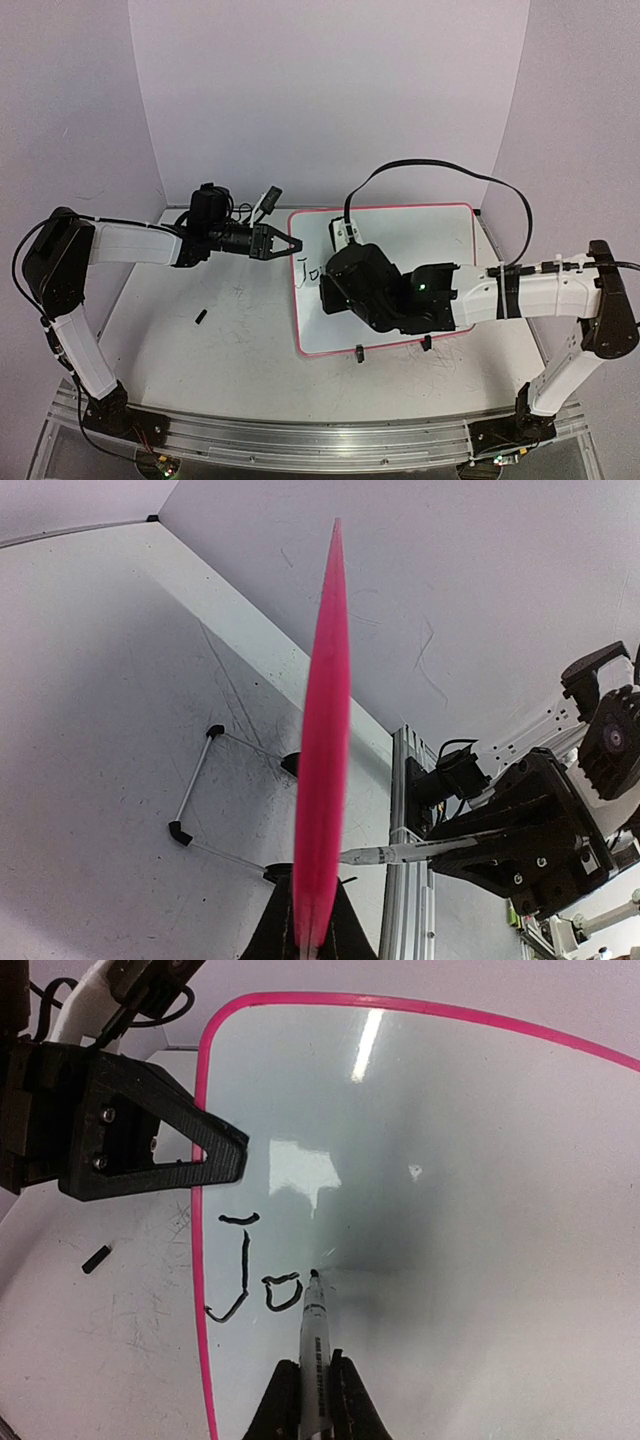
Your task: Write a sentence on the whiteboard
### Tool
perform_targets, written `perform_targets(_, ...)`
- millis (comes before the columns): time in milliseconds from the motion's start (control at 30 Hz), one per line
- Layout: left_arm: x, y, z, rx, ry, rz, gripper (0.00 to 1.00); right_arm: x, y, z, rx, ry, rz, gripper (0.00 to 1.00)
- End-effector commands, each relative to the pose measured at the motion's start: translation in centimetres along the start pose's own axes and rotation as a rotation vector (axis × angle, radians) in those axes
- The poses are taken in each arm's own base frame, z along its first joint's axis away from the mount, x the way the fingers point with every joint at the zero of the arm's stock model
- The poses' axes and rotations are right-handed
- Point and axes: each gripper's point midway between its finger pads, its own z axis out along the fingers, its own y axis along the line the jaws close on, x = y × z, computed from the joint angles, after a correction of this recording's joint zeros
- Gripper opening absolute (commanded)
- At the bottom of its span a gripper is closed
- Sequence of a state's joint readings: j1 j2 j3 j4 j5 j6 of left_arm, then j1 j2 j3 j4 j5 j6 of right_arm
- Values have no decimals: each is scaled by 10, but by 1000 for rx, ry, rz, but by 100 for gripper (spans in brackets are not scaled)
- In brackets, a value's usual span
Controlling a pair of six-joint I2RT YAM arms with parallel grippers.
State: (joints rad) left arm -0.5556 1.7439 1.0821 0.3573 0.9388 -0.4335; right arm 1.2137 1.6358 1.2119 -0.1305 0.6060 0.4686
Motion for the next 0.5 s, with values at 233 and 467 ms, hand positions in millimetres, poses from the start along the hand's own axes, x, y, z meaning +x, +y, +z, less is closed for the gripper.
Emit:
perform_targets(233, -2, -3, -4, -18, -6, -19, 0, -6, 3, 2, 19, -11, 26, 0)
perform_targets(467, -2, -3, -4, -16, -4, -20, 0, 4, -4, 0, 32, 12, 40, 0)
